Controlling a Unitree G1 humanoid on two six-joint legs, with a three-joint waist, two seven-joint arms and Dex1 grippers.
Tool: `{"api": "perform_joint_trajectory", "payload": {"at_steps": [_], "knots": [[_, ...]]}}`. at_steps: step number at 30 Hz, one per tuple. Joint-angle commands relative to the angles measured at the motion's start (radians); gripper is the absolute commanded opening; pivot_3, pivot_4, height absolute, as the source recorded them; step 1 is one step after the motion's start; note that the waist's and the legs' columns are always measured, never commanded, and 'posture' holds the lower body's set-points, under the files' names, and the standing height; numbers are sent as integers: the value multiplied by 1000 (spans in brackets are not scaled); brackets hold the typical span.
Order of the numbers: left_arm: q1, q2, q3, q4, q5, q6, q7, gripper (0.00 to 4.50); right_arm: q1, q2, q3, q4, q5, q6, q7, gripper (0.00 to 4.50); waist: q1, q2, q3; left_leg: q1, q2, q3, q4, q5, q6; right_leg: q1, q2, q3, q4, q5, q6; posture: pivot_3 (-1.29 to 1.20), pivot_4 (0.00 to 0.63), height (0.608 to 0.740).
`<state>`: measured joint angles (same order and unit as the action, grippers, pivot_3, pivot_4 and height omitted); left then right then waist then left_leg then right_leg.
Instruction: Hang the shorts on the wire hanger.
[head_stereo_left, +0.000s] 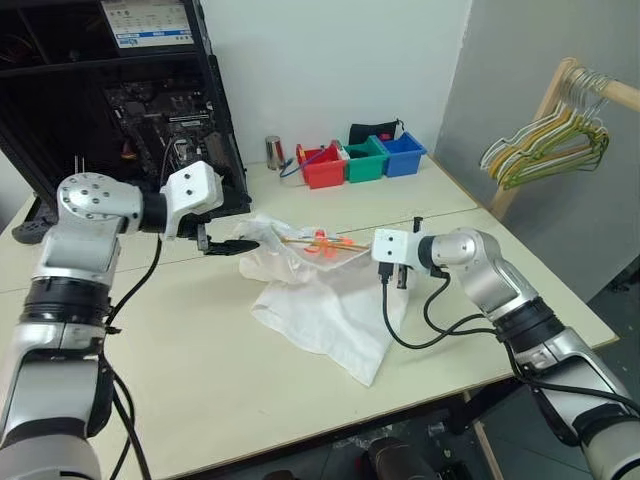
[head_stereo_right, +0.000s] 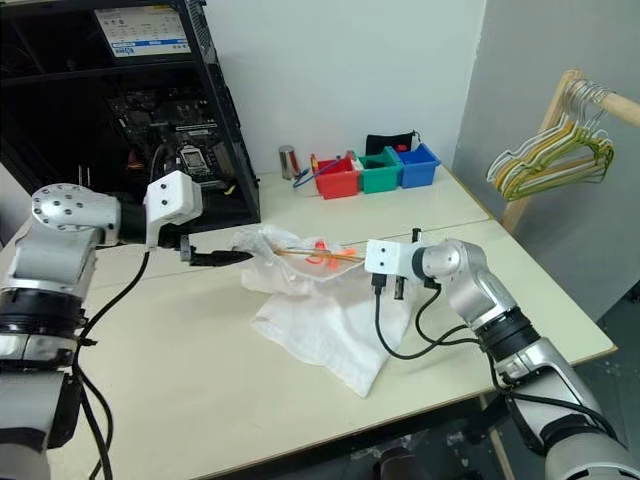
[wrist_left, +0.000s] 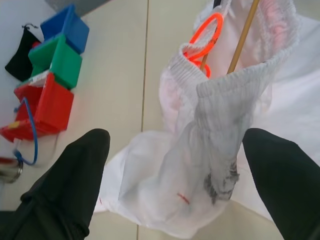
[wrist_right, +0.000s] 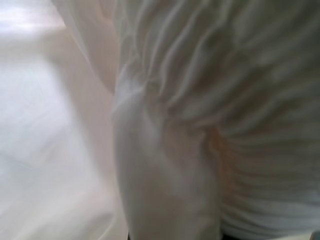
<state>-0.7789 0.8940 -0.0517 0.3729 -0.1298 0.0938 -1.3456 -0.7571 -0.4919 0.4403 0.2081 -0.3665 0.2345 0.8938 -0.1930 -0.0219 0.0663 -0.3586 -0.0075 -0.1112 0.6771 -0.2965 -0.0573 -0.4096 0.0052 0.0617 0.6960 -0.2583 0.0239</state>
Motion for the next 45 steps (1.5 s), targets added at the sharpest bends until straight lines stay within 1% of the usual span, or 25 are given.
{"api": "perform_joint_trajectory", "payload": {"at_steps": [1,3,5,8,10,11,12,14,15,17,22,25,26,29,31,32,35,38,39,40,41,43,45], "knots": [[19,37,49,-90,-31,54,20,4455,3,4,-58,-83,39,74,9,0,1,0,0,0,0,0,0,0,0,0,0,0,0,0,0,-117,0,740],[32,48,90,-120,-66,119,40,4455,27,-1,-83,-134,59,134,10,0,2,0,0,0,0,0,0,0,0,0,0,0,0,0,0,-119,0,740],[48,39,137,-165,-118,203,73,4455,64,0,-115,-205,84,218,8,0,3,0,0,0,0,0,0,0,0,0,0,0,0,0,0,-123,0,740],[133,4,211,-321,-241,379,131,4455,157,17,-183,-406,136,427,6,0,3,0,0,-1,0,-1,0,0,0,0,0,1,-1,0,1,-143,0,740],[166,-25,252,-397,-312,484,184,4455,212,16,-212,-530,158,525,4,0,5,0,0,-1,0,-2,0,0,0,0,-1,1,-1,0,1,-158,0,740],[177,-33,265,-422,-334,519,204,4455,230,14,-219,-573,167,559,2,0,5,0,0,-1,0,-4,0,0,0,1,-5,1,-1,-1,1,-158,0,740],[184,-38,271,-446,-348,546,224,4455,241,7,-226,-602,176,583,1,0,5,0,0,-1,0,-4,0,0,0,1,-5,1,-1,-1,2,-168,0,740],[209,-64,292,-478,-386,590,268,4455,291,23,-257,-719,196,693,-27,0,4,0,0,0,0,-3,1,0,0,2,-5,1,-1,-3,6,-181,0,740],[218,-84,295,-496,-412,618,292,4455,333,53,-291,-806,208,758,-54,0,4,0,-1,1,0,-3,1,0,0,2,-4,1,-1,-4,6,-201,0,740],[230,-119,287,-529,-448,653,322,4455,394,136,-364,-963,232,919,-108,0,5,0,-2,1,1,-3,1,0,0,3,-4,-1,-1,-4,6,-215,0,740],[253,-181,203,-606,-469,676,348,4455,637,76,-404,-1214,243,1077,-167,0,-1,0,-4,1,0,-2,0,0,-1,5,-4,-1,-6,-4,6,-290,0,740],[221,-248,166,-600,-473,662,385,4455,755,81,-466,-1255,235,1105,-205,0,-5,3,-8,0,-1,1,0,0,-1,5,-4,1,-10,-4,7,-343,2,740],[208,-269,156,-597,-473,657,398,4455,778,90,-490,-1255,232,1108,-220,0,-15,3,-9,0,-1,1,0,0,-1,6,-3,0,-10,-4,7,-356,2,740],[178,-347,98,-595,-452,615,422,4455,812,195,-555,-1255,195,1177,-292,0,-35,5,-14,1,0,3,0,0,-1,6,1,1,-14,-3,9,-380,5,740],[181,-362,47,-626,-451,593,385,4455,834,244,-565,-1255,179,1176,-325,0,-55,8,-17,0,-1,3,-1,0,-1,7,3,2,-15,-3,9,-419,7,740],[182,-363,27,-635,-450,583,371,4455,842,262,-565,-1255,173,1172,-336,0,-71,12,-20,0,0,4,-1,0,-1,7,3,3,-15,-3,9,-419,7,740],[163,-390,-13,-613,-440,544,355,4455,863,359,-586,-1255,112,1161,-377,0,-115,15,-22,2,0,6,-7,0,-1,6,4,4,-15,-4,7,-486,10,740],[126,-445,-56,-554,-431,493,329,4455,851,493,-639,-1255,-30,1165,-413,0,-148,15,-22,4,0,6,-13,0,-1,5,3,4,-16,-4,7,-486,10,740],[117,-458,-71,-544,-422,479,325,4455,842,527,-655,-1255,-75,1167,-401,0,-154,16,-23,4,0,6,-13,0,-1,5,4,4,-16,-4,7,-528,12,740],[112,-465,-80,-537,-414,468,322,4455,836,550,-662,-1255,-110,1167,-386,0,-170,17,-24,4,0,6,-13,0,-1,5,4,3,-16,-5,7,-528,12,740],[101,-485,-93,-522,-403,445,321,4455,822,593,-672,-1255,-193,1173,-374,0,-176,18,-24,4,0,6,-14,0,-1,5,4,3,-16,-5,7,-552,14,740],[83,-518,-110,-497,-385,406,321,4455,797,656,-682,-1255,-332,1177,-335,0,-204,20,-25,4,1,6,-14,0,-1,5,4,4,-16,-6,8,-564,14,740],[60,-558,-132,-476,-374,376,315,4455,738,682,-712,-1255,-474,1225,-295,0,-231,20,-26,3,1,6,-15,-1,-1,5,1,5,-16,-7,10,-581,13,740]]}}
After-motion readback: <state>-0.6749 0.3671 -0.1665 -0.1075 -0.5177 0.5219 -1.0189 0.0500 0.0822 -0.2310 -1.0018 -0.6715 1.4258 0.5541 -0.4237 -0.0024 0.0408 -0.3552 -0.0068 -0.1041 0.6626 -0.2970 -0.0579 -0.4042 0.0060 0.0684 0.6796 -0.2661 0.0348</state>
